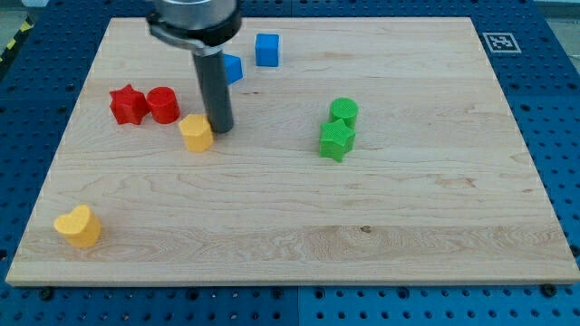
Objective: Move the yellow hexagon closer to the yellow heart
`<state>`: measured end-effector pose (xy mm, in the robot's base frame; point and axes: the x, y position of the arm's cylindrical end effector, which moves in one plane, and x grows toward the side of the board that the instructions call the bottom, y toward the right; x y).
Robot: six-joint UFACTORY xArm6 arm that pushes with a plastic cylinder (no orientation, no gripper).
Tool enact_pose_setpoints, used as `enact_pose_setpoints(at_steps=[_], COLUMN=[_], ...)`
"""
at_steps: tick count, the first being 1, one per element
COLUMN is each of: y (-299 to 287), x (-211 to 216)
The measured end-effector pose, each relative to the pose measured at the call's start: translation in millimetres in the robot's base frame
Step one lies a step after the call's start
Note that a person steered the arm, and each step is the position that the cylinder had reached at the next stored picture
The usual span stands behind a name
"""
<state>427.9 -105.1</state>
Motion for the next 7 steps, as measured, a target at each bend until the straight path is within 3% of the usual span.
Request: enact_pose_setpoints(at_steps=[3,7], y=[-53,-111], x=[32,28])
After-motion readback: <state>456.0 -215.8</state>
